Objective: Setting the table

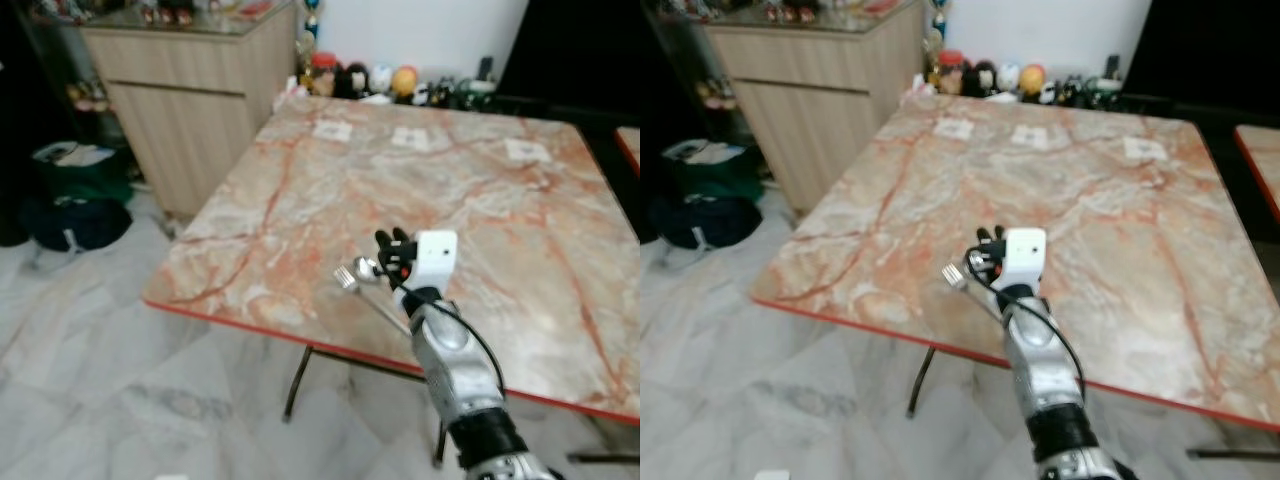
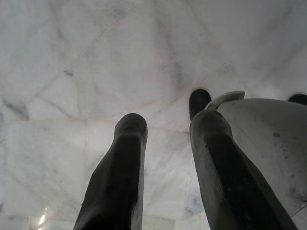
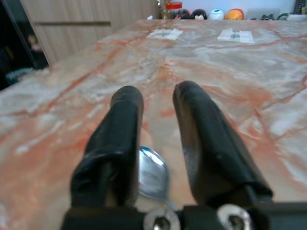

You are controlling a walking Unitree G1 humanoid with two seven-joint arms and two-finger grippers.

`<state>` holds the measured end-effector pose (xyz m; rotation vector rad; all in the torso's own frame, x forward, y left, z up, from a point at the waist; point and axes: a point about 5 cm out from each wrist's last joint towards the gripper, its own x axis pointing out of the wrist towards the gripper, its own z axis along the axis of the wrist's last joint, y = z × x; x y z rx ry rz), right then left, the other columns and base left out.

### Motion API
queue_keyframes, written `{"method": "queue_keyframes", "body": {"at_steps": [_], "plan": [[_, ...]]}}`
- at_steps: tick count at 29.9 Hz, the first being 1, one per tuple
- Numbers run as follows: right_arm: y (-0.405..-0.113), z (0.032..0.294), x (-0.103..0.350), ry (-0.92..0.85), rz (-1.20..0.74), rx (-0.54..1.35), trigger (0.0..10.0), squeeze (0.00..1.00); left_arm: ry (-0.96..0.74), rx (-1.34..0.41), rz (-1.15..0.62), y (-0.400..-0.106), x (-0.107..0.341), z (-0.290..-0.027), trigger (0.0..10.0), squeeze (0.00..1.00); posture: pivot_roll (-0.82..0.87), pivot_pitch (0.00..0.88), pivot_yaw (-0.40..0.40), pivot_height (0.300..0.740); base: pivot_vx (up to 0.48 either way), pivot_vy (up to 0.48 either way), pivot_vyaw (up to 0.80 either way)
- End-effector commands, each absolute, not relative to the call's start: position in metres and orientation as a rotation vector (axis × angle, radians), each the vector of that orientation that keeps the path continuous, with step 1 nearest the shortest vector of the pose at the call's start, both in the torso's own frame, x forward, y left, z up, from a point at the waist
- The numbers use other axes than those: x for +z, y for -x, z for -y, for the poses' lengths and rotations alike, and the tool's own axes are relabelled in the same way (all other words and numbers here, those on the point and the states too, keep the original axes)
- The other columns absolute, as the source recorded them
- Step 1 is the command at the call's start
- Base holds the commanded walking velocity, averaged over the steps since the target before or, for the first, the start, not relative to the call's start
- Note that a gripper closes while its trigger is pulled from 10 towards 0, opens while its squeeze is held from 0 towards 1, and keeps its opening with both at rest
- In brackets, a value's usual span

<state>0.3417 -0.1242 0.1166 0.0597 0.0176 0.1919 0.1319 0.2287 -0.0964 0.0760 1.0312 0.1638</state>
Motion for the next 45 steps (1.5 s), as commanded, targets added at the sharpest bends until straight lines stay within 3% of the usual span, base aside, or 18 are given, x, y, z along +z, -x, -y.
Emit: {"method": "queue_keyframes", "body": {"at_steps": [1,5,9,10,11,12,17,18,20,23,24,25,28,35,45], "plan": [[-0.346,0.125,0.119,-0.045,-0.029,0.221,10.0,1.00,-0.069,0.162,-1.046,-0.129,-0.098,-0.227,10.0,0.00,-0.04,0.004,0.009,0.740,0.000,0.000,0.00],[-0.352,0.141,0.114,0.063,-0.105,0.286,10.0,1.00,-0.067,0.159,-1.045,-0.130,-0.098,-0.227,10.0,0.00,-0.04,0.003,0.011,0.740,0.000,0.000,0.00],[-0.354,0.145,0.112,0.060,-0.144,0.323,10.0,1.00,-0.065,0.159,-1.044,-0.130,-0.098,-0.227,10.0,0.00,-0.04,0.004,0.014,0.740,0.000,0.000,0.00],[-0.356,0.148,0.111,0.055,-0.166,0.337,10.0,0.89,-0.063,0.159,-1.044,-0.130,-0.098,-0.227,10.0,0.00,-0.04,0.004,0.014,0.740,0.000,0.000,0.00],[-0.357,0.150,0.110,0.057,-0.184,0.345,10.0,0.26,-0.061,0.158,-1.044,-0.130,-0.098,-0.227,10.0,0.00,-0.04,0.005,0.016,0.740,0.000,0.000,0.00],[-0.358,0.152,0.108,0.063,-0.213,0.358,10.0,0.00,-0.058,0.156,-1.045,-0.130,-0.098,-0.227,10.0,0.00,-0.03,0.004,0.016,0.740,0.000,0.000,0.00],[-0.358,0.156,0.101,0.051,-0.299,0.418,10.0,0.00,-0.058,0.157,-1.045,-0.130,-0.097,-0.228,10.0,0.00,-0.04,0.005,0.023,0.740,0.000,0.000,0.00],[-0.356,0.156,0.098,0.056,-0.319,0.469,10.0,0.98,-0.060,0.157,-1.045,-0.131,-0.097,-0.228,10.0,0.00,-0.04,0.005,0.026,0.740,0.000,0.000,0.00],[-0.355,0.156,0.097,0.057,-0.321,0.487,10.0,1.00,-0.061,0.156,-1.045,-0.131,-0.097,-0.228,10.0,0.00,-0.04,0.005,0.028,0.740,0.000,0.000,0.00],[-0.356,0.159,0.099,0.057,-0.322,0.487,10.0,1.00,-0.062,0.156,-1.045,-0.131,-0.097,-0.229,10.0,0.00,-0.03,0.007,0.032,0.740,0.000,0.000,0.00],[-0.357,0.161,0.101,0.041,-0.331,0.522,10.0,0.36,-0.063,0.154,-1.045,-0.131,-0.097,-0.229,10.0,0.00,-0.03,0.007,0.034,0.740,0.000,0.000,0.00],[-0.357,0.161,0.101,0.037,-0.334,0.537,10.0,0.00,-0.063,0.154,-1.044,-0.131,-0.097,-0.229,10.0,0.00,-0.04,0.007,0.036,0.740,0.000,0.000,0.00],[-0.352,0.168,0.099,0.162,-0.376,0.618,10.0,0.00,-0.068,0.149,-1.044,-0.132,-0.096,-0.230,10.0,0.00,-0.04,0.009,0.039,0.740,0.000,0.000,0.00],[-0.356,0.185,0.104,0.167,-0.379,0.558,10.0,0.00,-0.068,0.147,-1.045,-0.132,-0.096,-0.230,10.0,0.00,-0.04,0.011,0.041,0.740,0.000,0.000,0.00],[-0.355,0.184,0.095,0.184,-0.424,0.549,10.0,0.00,-0.071,0.146,-1.047,-0.131,-0.097,-0.230,10.0,0.00,-0.04,0.012,0.040,0.740,0.000,0.000,0.00]]}}
